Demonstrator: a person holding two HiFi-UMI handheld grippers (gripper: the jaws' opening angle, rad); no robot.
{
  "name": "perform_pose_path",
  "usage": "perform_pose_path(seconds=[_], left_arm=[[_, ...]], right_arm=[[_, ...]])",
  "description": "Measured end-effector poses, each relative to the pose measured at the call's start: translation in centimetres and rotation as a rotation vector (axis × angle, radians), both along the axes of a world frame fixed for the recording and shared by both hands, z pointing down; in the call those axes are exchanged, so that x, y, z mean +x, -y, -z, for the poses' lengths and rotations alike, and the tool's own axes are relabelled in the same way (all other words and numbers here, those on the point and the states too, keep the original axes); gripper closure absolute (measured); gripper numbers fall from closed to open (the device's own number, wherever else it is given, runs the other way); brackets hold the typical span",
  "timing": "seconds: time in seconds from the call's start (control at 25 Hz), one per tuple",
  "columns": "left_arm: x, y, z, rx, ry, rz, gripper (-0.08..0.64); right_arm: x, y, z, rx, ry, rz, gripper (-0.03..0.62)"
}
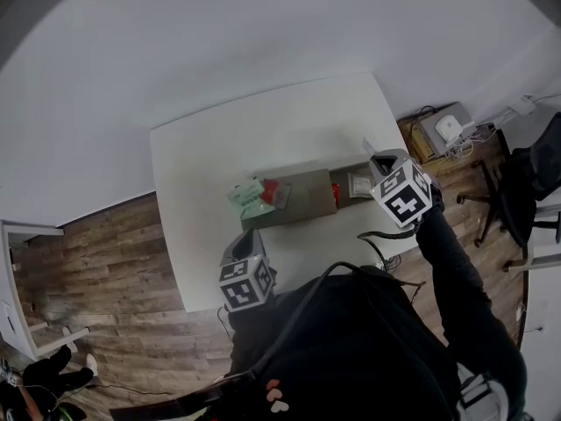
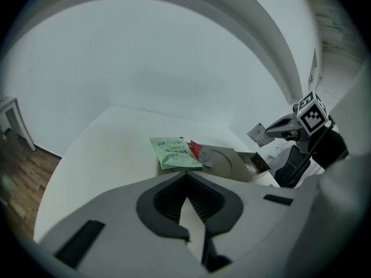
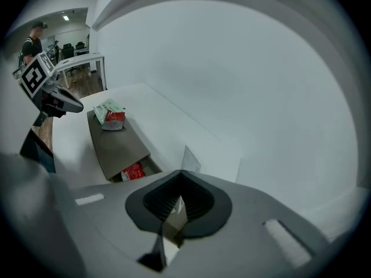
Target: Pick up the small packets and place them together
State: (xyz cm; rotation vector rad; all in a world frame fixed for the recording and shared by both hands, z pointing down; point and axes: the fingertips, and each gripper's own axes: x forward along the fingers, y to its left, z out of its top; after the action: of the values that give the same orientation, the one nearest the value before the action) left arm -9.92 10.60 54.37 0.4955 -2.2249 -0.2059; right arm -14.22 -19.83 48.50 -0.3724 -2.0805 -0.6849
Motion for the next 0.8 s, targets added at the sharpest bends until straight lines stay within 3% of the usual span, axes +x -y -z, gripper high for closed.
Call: perform_pose_path(seconds=[0.44,0.8], left_arm=[[0.6,-1.0,-0.3,-0.002,-0.004,0.028,0.561],[0.8,-1.6,-0.5,0.000,-0.007,0.049,0.561]], right_arm=[[-2.3,-6.0,0.5,0.012,0.082,0.167,0.591],[-2.7,-10.1,0.2,-0.002,0.097,0.292,0.591]])
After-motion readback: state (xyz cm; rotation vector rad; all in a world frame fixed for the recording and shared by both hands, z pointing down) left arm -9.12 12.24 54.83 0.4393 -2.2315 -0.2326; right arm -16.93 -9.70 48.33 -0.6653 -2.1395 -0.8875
